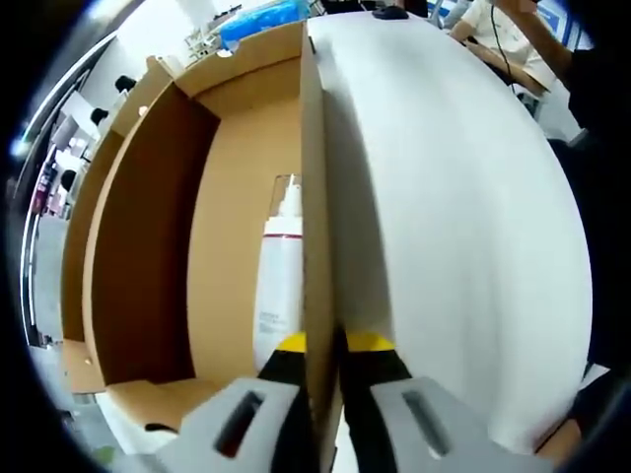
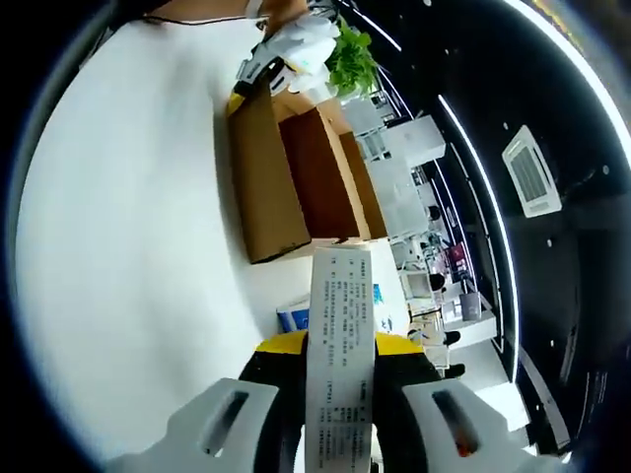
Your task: Operate the shoe box by opening the lid, removing the specified soft item, and placing it in the target area until the item is outside and the box remains undamaged.
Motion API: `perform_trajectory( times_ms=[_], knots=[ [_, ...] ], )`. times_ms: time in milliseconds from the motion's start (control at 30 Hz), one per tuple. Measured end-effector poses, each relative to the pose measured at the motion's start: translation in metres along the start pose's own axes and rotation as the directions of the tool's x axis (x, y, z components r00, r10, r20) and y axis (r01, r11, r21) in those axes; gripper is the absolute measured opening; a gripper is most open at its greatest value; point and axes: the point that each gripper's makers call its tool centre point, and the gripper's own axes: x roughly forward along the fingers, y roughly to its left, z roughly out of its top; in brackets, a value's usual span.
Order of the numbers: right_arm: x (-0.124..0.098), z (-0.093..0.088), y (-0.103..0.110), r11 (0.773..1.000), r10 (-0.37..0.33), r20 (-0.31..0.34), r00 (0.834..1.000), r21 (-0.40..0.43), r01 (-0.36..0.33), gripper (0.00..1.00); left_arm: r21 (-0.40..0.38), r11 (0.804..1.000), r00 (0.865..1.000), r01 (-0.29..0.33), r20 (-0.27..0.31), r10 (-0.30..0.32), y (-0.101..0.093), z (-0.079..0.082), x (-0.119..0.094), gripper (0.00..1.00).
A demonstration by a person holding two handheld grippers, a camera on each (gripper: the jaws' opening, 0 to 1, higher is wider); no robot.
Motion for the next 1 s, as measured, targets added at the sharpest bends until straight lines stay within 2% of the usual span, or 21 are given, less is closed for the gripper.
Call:
perform_trajectory(
  times_ms=[367,700,1000],
  knots=[
    [0.016,-0.032,0.024,0.995,0.051,-0.045,0.998,0.091,-0.047,0.22,-0.002,1.000,1.000,0.001,0.001,-0.001,-0.001,0.000,0.000,0.03],
    [0.035,-0.044,0.046,0.986,0.109,-0.049,0.993,0.133,-0.102,0.22,-0.003,1.000,1.000,0.001,0.001,-0.001,0.001,-0.001,0.000,0.03],
    [0.047,-0.045,0.061,0.976,0.150,-0.041,0.988,0.166,-0.141,0.22,-0.003,1.000,1.000,0.002,0.002,-0.002,0.000,-0.001,-0.001,0.03]
  ],
)
